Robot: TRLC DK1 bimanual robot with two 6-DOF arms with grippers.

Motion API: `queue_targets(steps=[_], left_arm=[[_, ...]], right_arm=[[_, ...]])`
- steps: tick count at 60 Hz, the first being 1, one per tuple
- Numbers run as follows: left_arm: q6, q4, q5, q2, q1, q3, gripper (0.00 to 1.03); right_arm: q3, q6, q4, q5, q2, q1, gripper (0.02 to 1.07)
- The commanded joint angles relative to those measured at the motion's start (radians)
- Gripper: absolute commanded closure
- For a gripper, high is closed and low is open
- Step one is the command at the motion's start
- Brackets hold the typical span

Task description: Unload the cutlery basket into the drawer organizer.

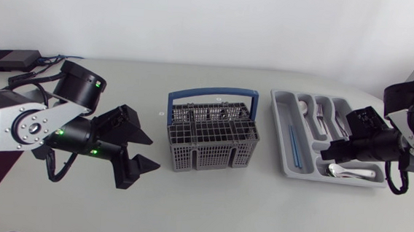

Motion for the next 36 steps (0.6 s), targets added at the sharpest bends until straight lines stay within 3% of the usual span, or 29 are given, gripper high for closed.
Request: queue_targets(steps=[1,22,24,27,31,35,36], left_arm=[[0.007,0.016,0.009,0.033,0.018,0.037,0.06],[-0.071,0.055,0.009,0.124,0.019,0.119,0.06],[-0.095,0.059,0.009,0.115,0.007,0.128,0.08],[-0.121,0.064,0.011,0.108,0.003,0.136,0.12],[-0.17,0.096,0.011,0.105,-0.01,0.148,0.3],[-0.215,0.142,0.011,0.115,-0.02,0.156,0.57],[-0.215,0.142,0.011,0.115,-0.02,0.156,0.57]], right_arm=[[0.028,0.025,-0.03,-0.002,-0.05,0.066,0.57],[0.128,0.149,0.004,-0.065,0.01,0.319,0.58],[0.137,0.16,0.014,-0.106,0.013,0.342,0.71],[0.143,0.172,0.025,-0.12,0.013,0.361,0.81],[0.153,0.182,0.042,-0.16,0.015,0.388,0.99],[0.159,0.185,0.054,-0.171,0.031,0.413,1.0],[0.159,0.185,0.054,-0.171,0.031,0.413,1.0]])
